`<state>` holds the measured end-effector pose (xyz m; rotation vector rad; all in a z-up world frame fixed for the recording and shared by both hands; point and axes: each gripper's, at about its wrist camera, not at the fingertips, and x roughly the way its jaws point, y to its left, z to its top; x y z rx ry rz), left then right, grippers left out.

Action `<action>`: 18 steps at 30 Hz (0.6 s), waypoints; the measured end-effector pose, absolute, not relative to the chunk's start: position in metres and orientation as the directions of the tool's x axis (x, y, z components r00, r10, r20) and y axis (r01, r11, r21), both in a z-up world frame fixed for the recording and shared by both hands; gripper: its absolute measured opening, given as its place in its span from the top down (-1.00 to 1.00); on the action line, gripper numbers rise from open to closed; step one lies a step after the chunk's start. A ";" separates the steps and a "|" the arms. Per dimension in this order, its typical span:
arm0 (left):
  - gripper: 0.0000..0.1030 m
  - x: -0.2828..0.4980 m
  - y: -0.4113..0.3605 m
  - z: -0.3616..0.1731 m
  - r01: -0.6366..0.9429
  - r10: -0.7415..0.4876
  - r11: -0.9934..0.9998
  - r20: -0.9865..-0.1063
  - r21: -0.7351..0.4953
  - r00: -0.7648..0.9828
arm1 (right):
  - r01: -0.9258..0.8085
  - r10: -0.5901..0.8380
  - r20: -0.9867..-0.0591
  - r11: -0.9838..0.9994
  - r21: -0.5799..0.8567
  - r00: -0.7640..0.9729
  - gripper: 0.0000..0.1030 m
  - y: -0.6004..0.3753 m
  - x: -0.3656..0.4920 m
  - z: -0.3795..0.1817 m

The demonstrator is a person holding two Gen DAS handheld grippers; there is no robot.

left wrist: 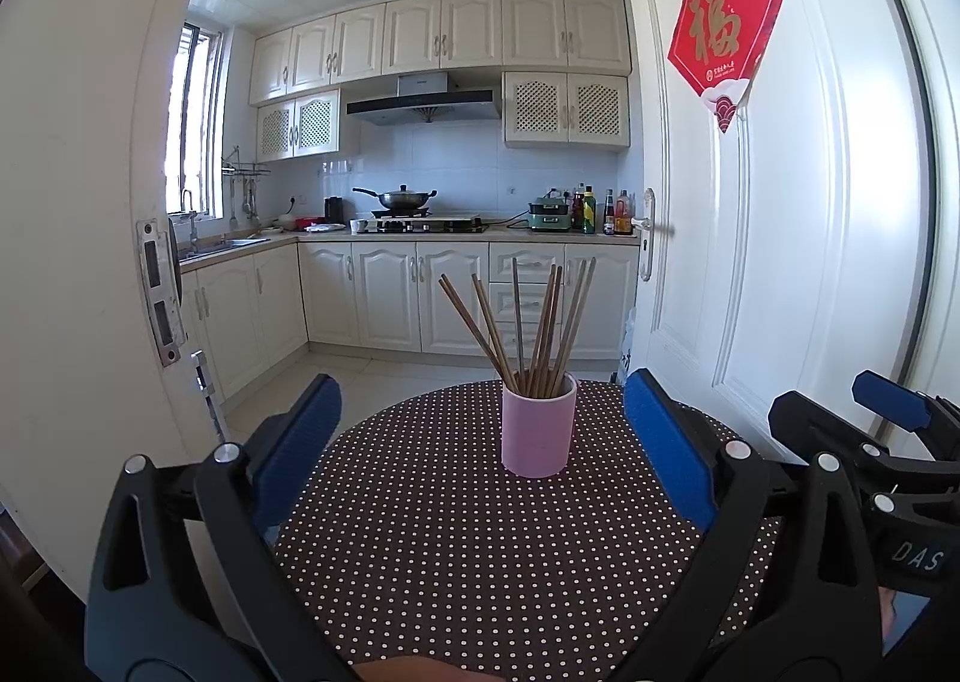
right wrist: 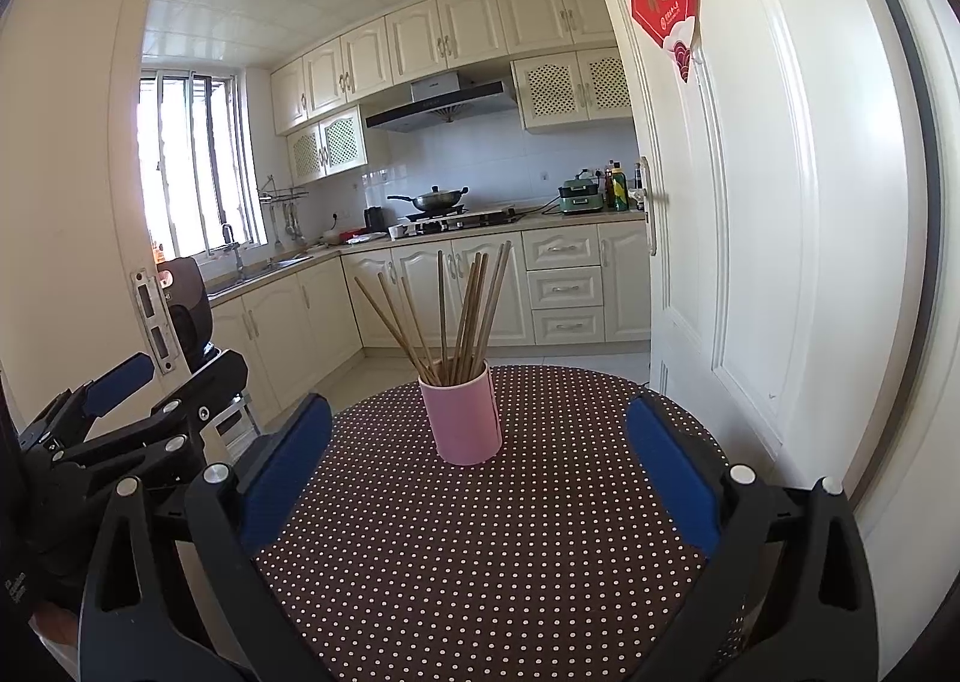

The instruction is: Organize utensils

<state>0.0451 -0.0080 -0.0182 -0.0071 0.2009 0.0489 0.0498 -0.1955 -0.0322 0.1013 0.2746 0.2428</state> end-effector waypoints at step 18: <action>-0.82 0.042 -0.008 -0.020 -0.053 0.053 0.999 -0.204 0.006 0.978 | -0.225 0.253 -0.260 0.965 0.133 0.932 -0.84 -0.198 0.050 -0.034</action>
